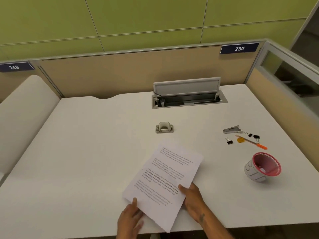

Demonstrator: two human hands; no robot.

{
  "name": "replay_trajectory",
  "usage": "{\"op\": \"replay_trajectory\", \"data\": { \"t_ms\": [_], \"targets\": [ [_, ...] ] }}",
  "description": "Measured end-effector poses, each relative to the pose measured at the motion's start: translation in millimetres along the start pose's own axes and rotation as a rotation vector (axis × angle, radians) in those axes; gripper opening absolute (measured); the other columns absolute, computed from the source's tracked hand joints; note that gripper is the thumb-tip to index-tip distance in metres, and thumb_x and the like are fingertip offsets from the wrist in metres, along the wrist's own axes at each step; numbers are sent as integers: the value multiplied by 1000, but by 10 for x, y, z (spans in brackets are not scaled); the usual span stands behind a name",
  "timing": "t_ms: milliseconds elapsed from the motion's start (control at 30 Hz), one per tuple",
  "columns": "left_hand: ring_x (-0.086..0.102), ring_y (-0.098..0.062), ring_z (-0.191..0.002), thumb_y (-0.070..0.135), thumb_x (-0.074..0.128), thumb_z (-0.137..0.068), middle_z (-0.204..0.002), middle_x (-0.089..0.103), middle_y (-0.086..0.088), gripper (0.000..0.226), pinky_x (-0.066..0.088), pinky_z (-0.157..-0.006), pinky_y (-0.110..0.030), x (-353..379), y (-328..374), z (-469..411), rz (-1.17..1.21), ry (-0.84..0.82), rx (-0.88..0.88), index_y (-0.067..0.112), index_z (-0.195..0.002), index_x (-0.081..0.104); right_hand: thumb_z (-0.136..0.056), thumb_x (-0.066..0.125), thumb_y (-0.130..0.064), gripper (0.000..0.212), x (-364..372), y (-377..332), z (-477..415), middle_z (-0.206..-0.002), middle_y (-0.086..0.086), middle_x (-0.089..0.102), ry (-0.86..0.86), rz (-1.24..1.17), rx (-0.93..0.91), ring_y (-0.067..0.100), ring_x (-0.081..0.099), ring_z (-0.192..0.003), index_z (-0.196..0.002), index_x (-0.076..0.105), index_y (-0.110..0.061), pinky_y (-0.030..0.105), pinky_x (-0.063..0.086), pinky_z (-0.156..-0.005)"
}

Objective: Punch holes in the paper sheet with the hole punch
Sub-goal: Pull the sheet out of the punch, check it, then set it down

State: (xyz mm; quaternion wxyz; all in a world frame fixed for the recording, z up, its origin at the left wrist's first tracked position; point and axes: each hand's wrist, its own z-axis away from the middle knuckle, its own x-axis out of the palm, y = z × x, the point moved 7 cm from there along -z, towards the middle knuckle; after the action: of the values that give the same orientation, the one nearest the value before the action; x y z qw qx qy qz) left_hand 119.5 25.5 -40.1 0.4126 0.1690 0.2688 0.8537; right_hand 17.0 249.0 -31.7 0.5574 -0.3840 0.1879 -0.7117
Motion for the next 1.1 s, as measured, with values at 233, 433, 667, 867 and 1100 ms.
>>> {"op": "replay_trajectory", "data": {
  "t_ms": [233, 433, 667, 867, 1100],
  "targets": [
    [60, -20, -114, 48, 62, -90, -126, 62, 0, 49, 46, -102, -46, 109, 1326, -264, -462, 4, 413, 20, -129, 56, -95, 55, -2, 37, 44, -354, -109, -125, 11, 67, -168, 87, 18, 30, 65, -114, -131, 57, -10, 51, 49, -101],
    [73, -23, -94, 36, 63, -92, -104, 76, -3, 30, 56, -90, -46, 685, 1567, -375, -497, -309, 359, 15, -113, 68, -96, 54, -3, 38, 222, -525, -114, -126, 9, 67, -209, 208, 3, 31, 65, -114, -132, 56, -13, 55, 48, -100],
    [75, -23, -87, 19, 60, -95, -96, 78, -2, 12, 59, -84, -47, 796, 1703, -299, -421, -287, 514, 11, -101, 67, -96, 58, -13, 35, 341, -928, -28, -119, -2, 71, -96, 398, -175, 20, 70, -106, -129, 58, -24, 44, 56, -91],
    [73, -15, -91, 25, 60, -96, -101, 77, 2, 11, 56, -68, -19, 796, 1900, 87, -306, -352, 632, 21, -100, 69, -96, 59, -22, 25, 415, -1339, 165, -111, -7, 74, -46, 431, -394, 13, 71, -100, -120, 64, -26, 23, 59, -76],
    [69, -10, -102, 26, 60, -95, -111, 74, 3, 12, 50, -78, -10, 684, 1940, 415, -273, -412, 773, 28, -103, 69, -91, 65, -30, 22, 396, -1375, 300, -112, -14, 73, -59, 433, -483, 4, 68, -102, -109, 68, -41, 14, 54, -77]
  ]
}}
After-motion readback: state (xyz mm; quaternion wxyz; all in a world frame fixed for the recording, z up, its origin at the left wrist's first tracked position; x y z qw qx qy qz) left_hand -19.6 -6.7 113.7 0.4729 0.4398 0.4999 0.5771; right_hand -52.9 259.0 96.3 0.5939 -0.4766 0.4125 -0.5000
